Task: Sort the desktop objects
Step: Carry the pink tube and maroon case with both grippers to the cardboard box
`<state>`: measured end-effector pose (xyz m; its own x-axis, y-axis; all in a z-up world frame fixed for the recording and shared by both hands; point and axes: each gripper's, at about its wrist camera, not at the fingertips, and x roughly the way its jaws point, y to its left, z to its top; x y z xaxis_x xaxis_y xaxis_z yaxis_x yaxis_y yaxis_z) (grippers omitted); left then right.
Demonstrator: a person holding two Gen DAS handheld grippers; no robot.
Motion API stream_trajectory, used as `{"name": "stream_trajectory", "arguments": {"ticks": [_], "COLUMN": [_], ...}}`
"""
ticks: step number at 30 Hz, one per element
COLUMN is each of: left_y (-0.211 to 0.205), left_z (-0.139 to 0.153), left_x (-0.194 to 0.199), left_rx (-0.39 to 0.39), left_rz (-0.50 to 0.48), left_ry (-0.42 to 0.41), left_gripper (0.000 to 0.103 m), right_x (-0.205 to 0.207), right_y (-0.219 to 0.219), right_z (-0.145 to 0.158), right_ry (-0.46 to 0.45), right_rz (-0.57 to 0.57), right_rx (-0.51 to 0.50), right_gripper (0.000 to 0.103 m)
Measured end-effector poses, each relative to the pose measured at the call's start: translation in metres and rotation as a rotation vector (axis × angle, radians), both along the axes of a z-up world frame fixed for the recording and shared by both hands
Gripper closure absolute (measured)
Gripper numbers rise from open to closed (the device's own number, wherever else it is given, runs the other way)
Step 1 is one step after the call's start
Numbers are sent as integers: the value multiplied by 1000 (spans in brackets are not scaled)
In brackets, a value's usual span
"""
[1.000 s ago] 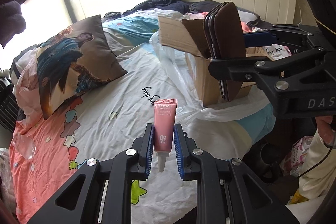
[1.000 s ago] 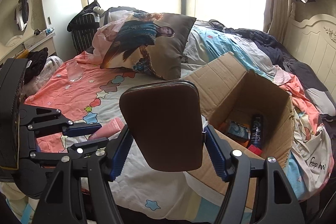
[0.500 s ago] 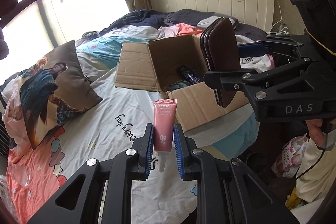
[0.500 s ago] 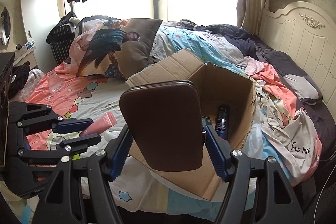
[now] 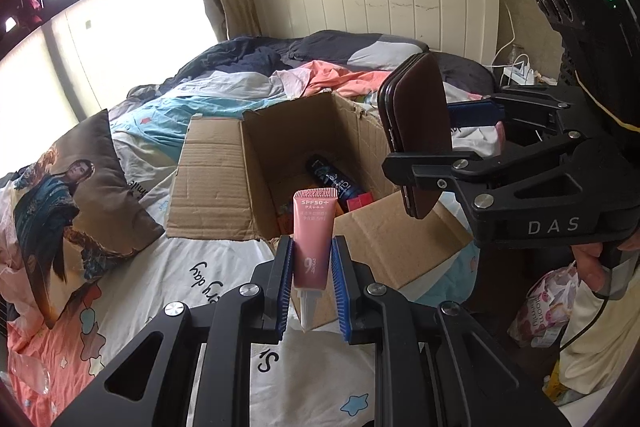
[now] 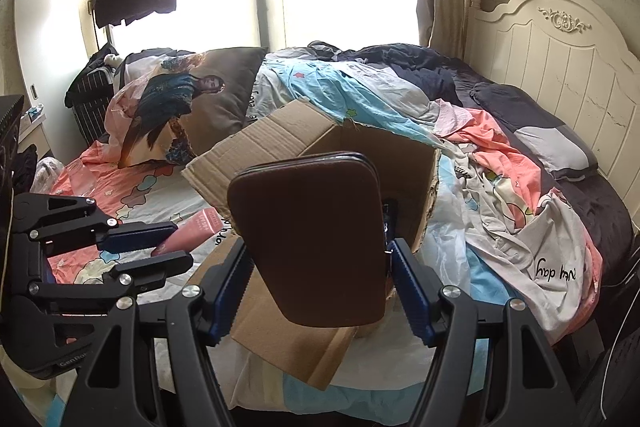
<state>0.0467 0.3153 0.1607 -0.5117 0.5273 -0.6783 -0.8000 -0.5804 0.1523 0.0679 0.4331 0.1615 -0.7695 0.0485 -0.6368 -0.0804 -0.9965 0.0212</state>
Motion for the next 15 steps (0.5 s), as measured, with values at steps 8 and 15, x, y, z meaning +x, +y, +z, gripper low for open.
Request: {"name": "stream_trajectory", "arguments": {"ticks": [8, 15], "left_y": [24, 36], "left_z": [5, -5], "left_x": [-8, -31], "left_rx": [7, 7], "left_rz": [-31, -13], "left_ry": [8, -24], "left_gripper": [84, 84], "right_x": [-9, -23], "right_y": [16, 26], "right_z": [-3, -6], "right_ry": [3, 3], "right_rz": [-12, -8], "right_rx": [-3, -12], "right_gripper": [38, 38]}}
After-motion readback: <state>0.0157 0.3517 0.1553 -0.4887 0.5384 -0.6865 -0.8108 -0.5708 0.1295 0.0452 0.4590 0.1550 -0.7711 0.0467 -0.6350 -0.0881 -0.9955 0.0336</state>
